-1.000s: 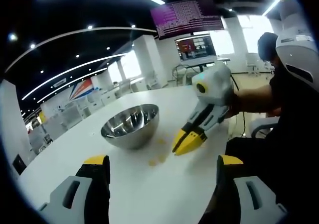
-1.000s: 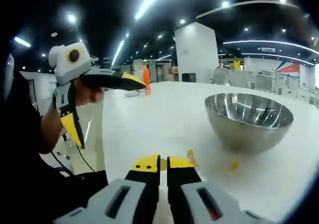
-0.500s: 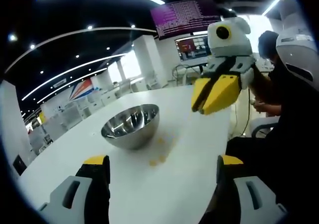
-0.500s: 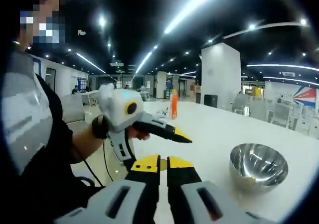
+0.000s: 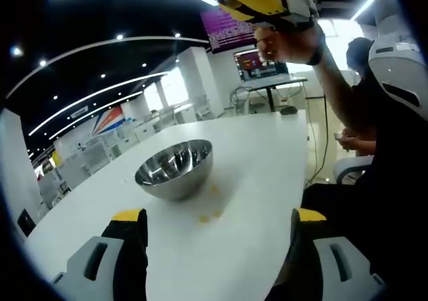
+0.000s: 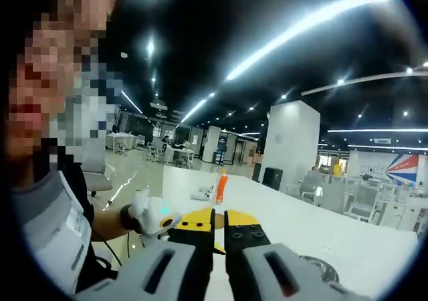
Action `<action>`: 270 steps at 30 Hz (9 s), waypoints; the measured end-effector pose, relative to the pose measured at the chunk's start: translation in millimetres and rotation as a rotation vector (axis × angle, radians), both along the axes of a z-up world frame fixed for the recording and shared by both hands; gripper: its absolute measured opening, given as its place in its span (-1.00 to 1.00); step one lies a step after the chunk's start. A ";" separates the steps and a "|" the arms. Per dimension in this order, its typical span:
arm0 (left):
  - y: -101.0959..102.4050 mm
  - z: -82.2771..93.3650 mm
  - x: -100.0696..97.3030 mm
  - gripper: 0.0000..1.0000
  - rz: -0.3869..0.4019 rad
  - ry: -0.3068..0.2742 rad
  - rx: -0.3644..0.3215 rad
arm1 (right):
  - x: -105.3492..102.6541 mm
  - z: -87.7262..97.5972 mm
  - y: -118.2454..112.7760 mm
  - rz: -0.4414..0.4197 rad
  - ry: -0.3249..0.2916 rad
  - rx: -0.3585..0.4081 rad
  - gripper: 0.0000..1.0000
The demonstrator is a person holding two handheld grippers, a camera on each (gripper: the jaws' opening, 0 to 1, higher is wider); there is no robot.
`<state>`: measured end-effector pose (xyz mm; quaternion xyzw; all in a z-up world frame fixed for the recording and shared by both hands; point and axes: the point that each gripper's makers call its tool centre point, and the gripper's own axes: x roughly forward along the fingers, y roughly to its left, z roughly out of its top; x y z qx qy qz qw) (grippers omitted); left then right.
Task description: Pick up the QQ candy scattered on the table and place it into the stainless steel bowl on the table
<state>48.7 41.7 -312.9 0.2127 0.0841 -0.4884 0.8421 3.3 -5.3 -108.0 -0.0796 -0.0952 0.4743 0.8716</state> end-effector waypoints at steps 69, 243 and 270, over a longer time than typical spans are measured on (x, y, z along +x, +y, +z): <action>-2.4 -8.4 -4.9 0.77 -0.005 0.025 -0.001 | 217.3 -177.5 -111.6 -0.528 0.221 -0.081 -0.30; -18.0 15.6 -8.9 0.77 -0.060 0.006 -0.036 | 36.5 29.9 -8.0 -0.047 -0.132 -0.008 -0.91; -16.4 6.6 -17.8 0.77 -0.054 0.018 -0.065 | 236.3 -185.8 -69.1 -0.420 0.205 -0.199 -0.91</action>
